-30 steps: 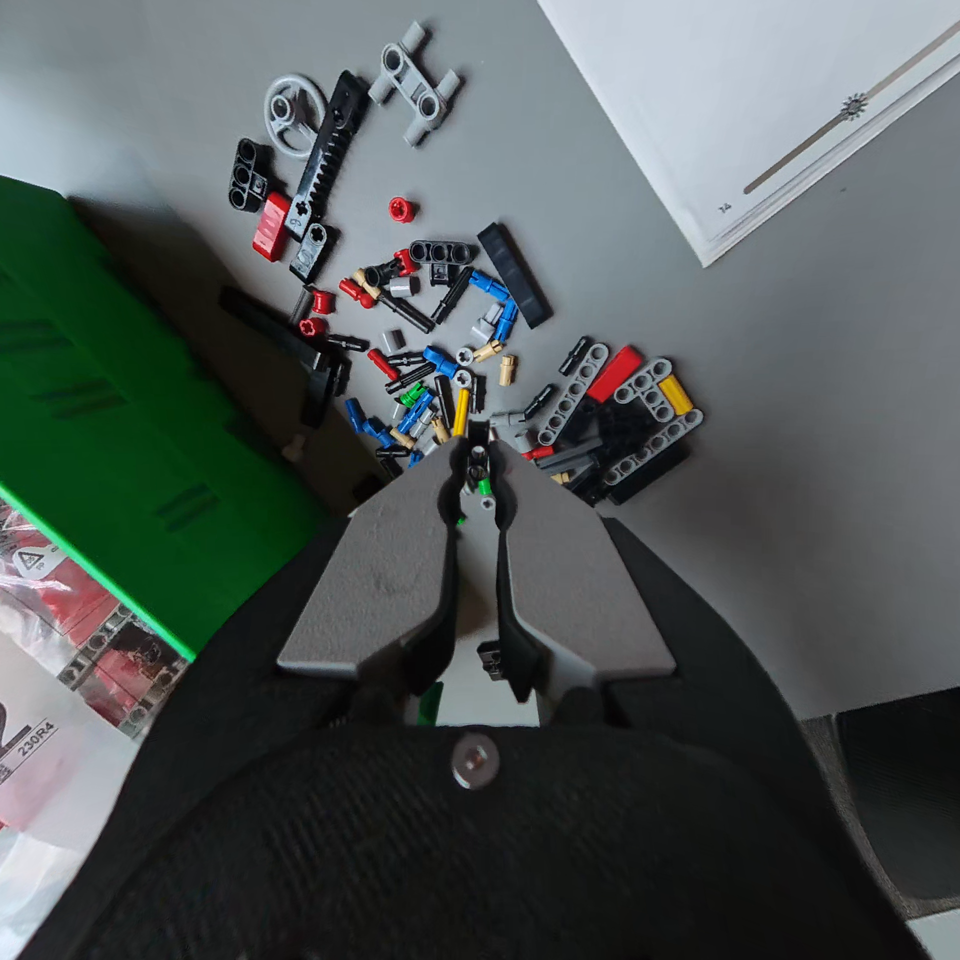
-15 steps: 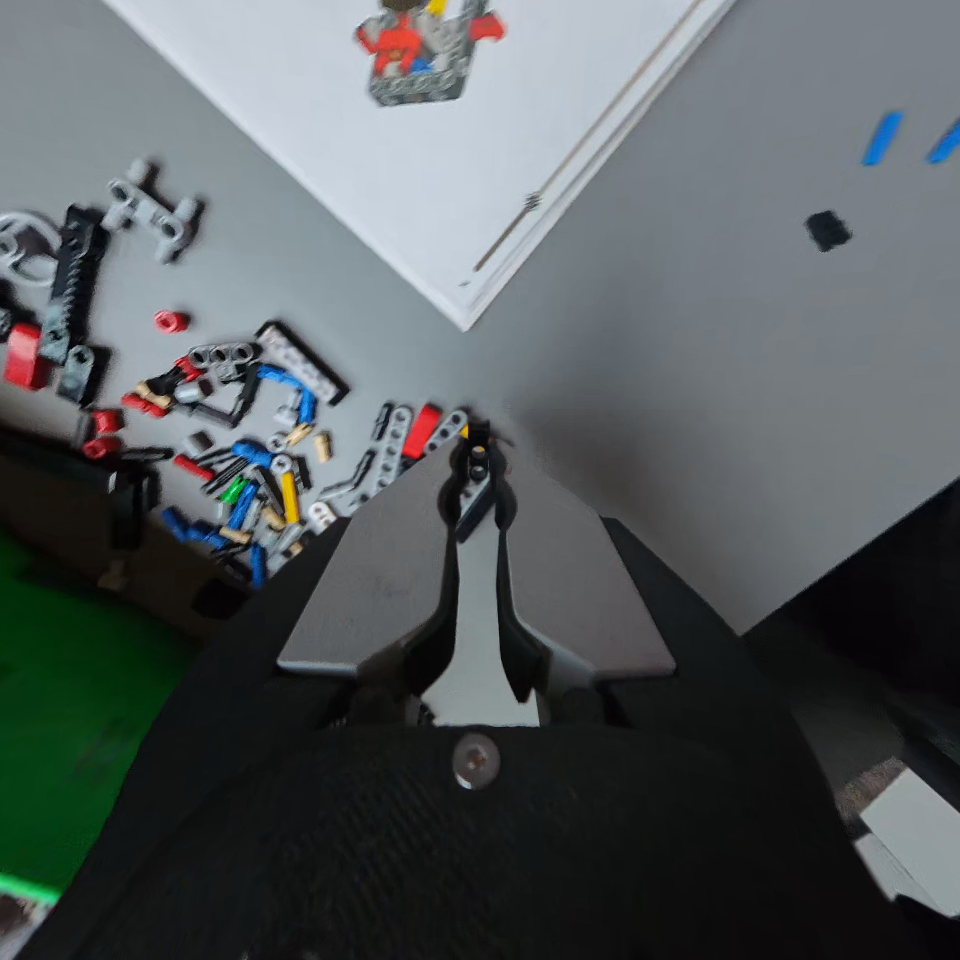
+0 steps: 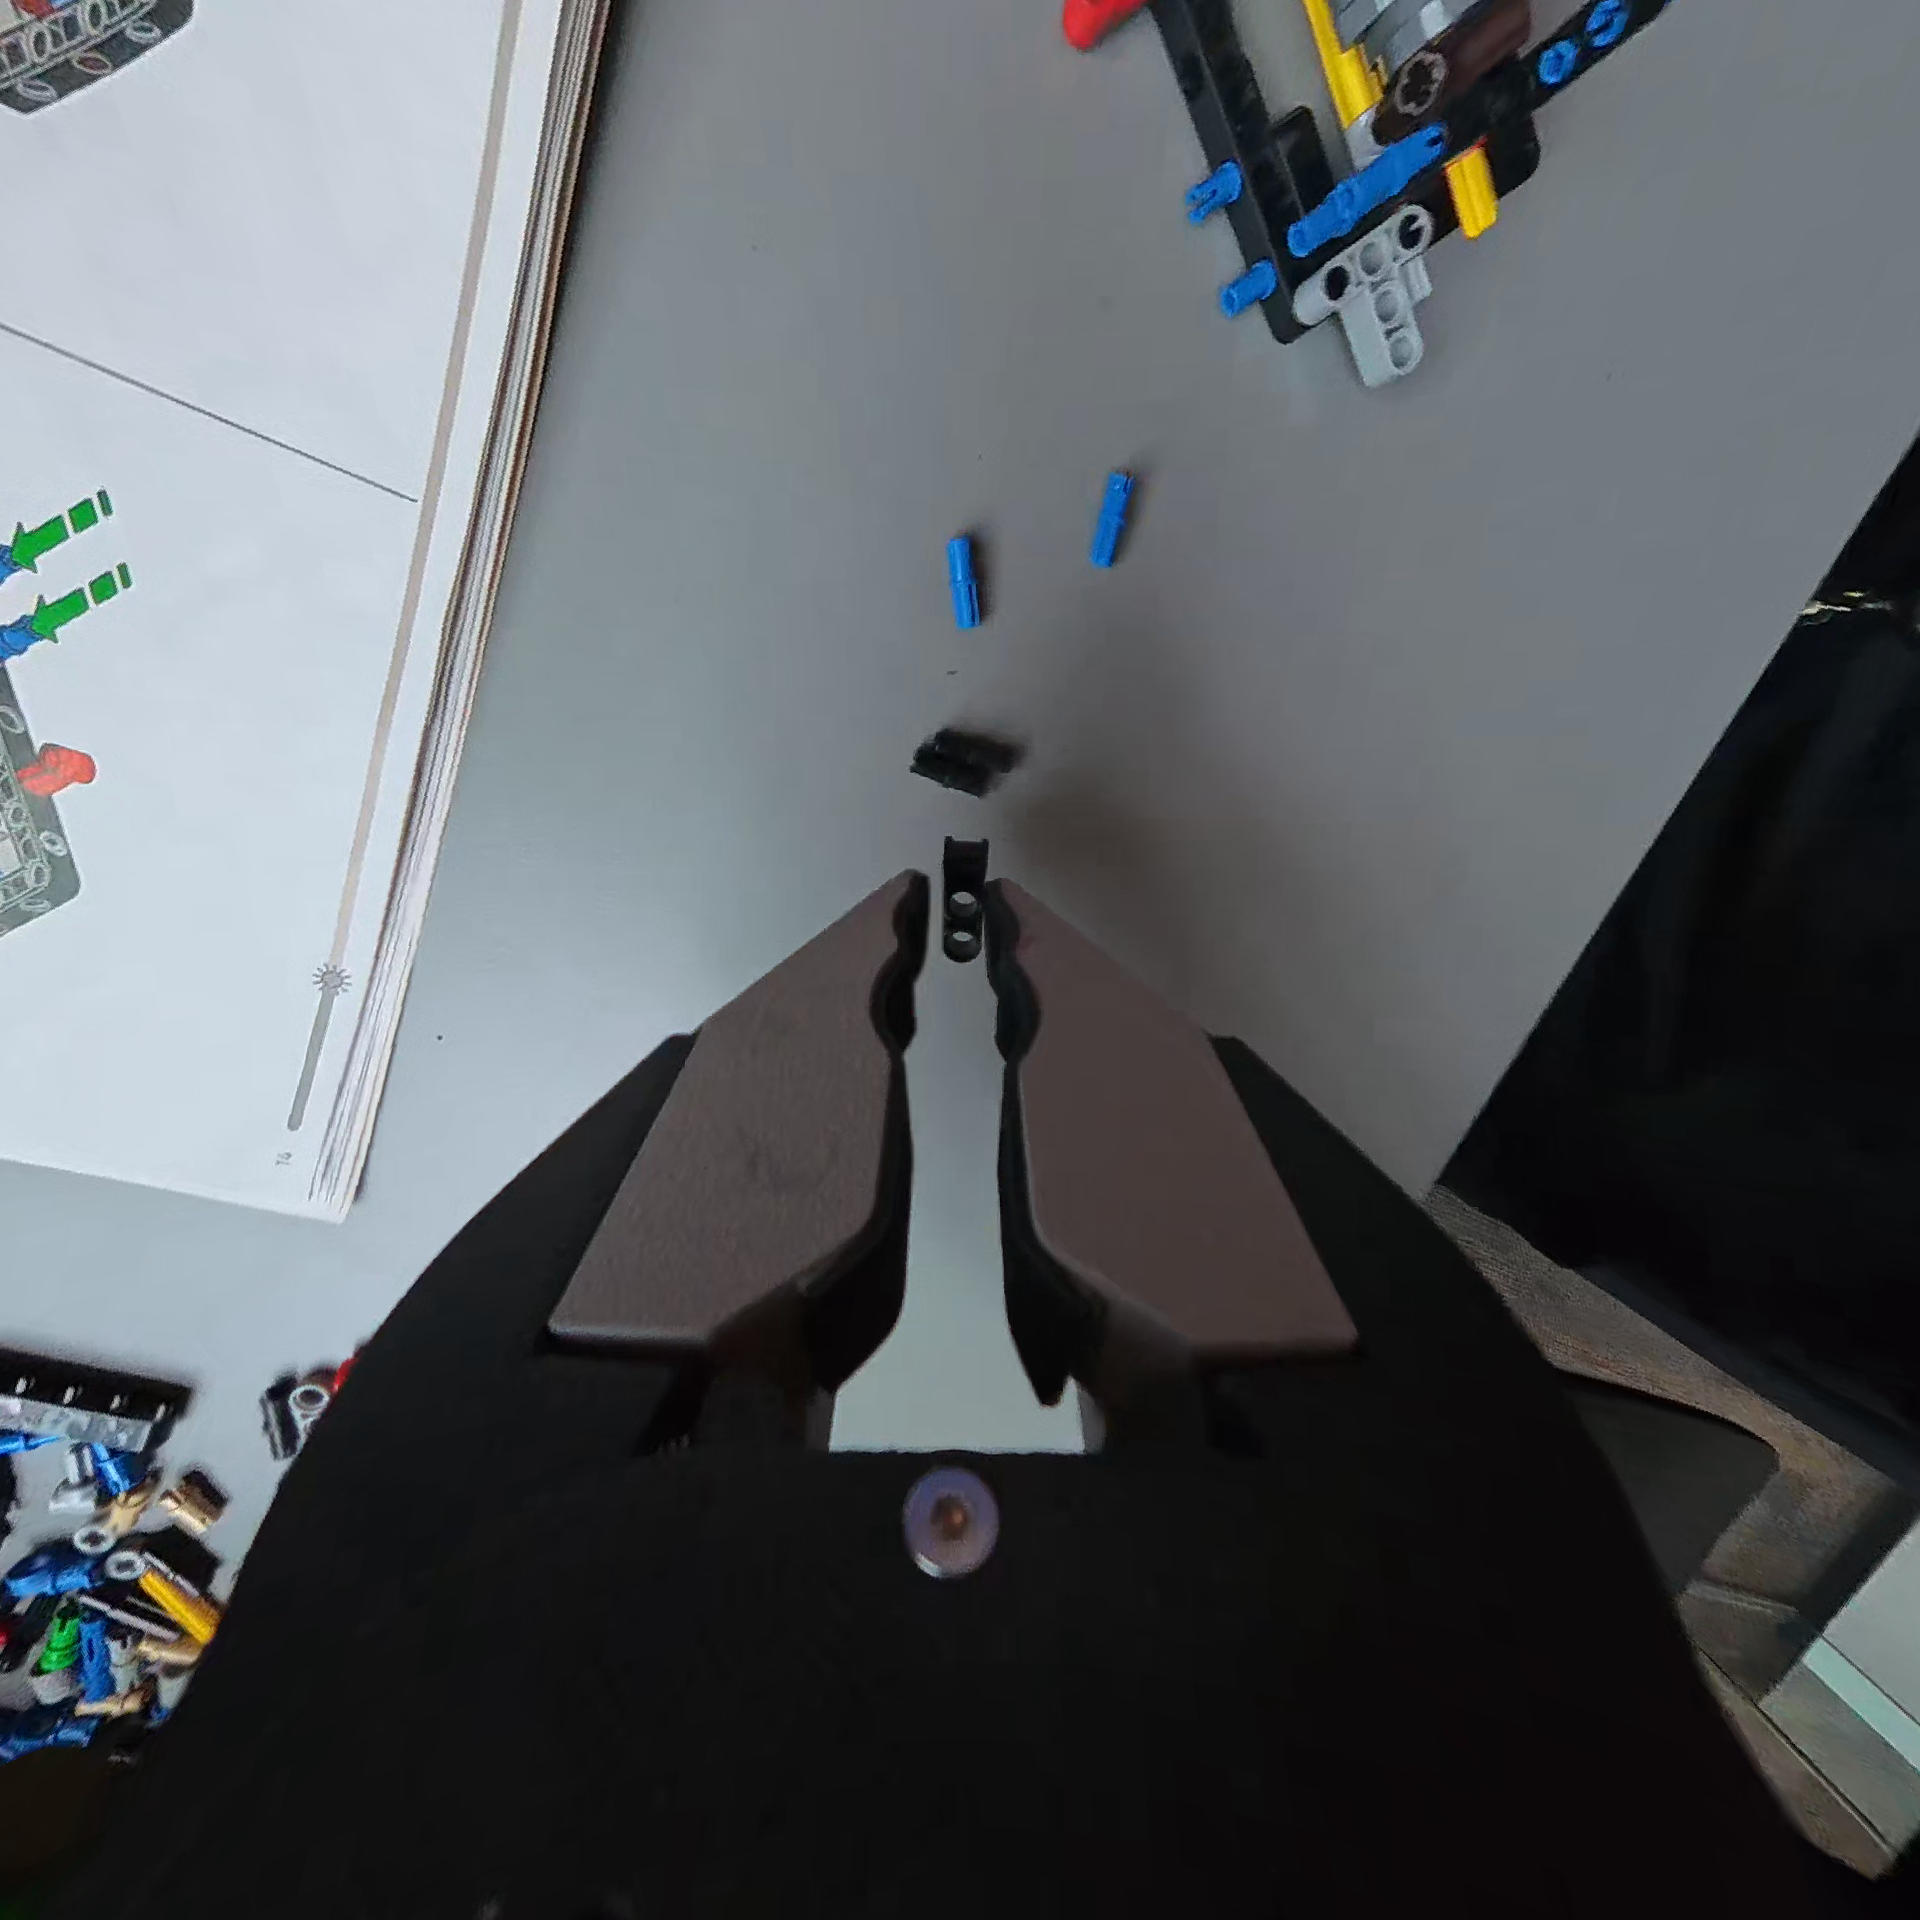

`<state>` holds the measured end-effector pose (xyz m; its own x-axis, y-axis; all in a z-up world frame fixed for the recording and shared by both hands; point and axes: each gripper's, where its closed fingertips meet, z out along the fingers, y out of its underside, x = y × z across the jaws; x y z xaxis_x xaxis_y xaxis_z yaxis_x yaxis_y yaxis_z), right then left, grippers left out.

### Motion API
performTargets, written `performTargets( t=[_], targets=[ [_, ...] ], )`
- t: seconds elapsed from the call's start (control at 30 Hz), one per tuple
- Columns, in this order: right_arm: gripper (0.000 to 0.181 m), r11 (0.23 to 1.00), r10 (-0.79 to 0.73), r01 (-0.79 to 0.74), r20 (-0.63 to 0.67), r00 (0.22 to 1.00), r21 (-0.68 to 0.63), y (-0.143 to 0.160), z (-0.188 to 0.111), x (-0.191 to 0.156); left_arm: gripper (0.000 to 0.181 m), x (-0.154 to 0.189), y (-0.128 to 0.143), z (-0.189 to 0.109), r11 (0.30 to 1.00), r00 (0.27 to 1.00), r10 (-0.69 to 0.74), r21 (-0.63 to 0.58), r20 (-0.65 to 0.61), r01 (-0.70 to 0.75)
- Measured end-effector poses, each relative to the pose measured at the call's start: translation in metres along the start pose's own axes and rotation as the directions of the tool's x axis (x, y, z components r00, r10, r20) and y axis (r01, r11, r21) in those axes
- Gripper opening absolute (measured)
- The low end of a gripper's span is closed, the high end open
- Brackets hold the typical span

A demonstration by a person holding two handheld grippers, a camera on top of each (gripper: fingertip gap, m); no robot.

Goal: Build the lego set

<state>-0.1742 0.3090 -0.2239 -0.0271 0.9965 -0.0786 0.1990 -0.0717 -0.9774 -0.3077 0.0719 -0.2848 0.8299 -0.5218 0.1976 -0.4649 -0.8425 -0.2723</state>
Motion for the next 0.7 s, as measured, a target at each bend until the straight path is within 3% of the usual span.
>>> performTargets(
  t=[0.13,0.37,0.53,0.63,0.7],
  targets=[
    [0.094,1.000,-0.007,0.007,0.005,1.000,-0.005,0.000,0.001,-0.002,0.015,-0.008,0.012,0.015,0.997,0.999,-0.018,-0.069,0.027,0.020],
    [0.094,1.000,-0.011,0.011,0.005,1.000,-0.008,0.000,0.001,-0.003,0.018,-0.010,0.011,-0.004,1.000,0.998,-0.005,-0.022,0.063,0.007],
    [0.094,1.000,-0.011,0.011,0.007,1.000,-0.007,0.000,0.001,-0.003,0.016,-0.048,0.034,-0.053,0.996,0.971,-0.089,0.009,0.220,0.090],
    [0.094,1.000,-0.012,0.012,0.010,1.000,-0.012,0.001,0.003,-0.003,0.013,-0.098,0.069,-0.093,0.969,0.886,-0.235,0.026,0.399,0.245],
    [0.094,1.000,-0.012,0.012,0.009,1.000,-0.014,0.002,0.003,-0.003,0.011,-0.119,0.092,-0.108,0.939,0.831,-0.325,0.047,0.452,0.341]
  ],
)
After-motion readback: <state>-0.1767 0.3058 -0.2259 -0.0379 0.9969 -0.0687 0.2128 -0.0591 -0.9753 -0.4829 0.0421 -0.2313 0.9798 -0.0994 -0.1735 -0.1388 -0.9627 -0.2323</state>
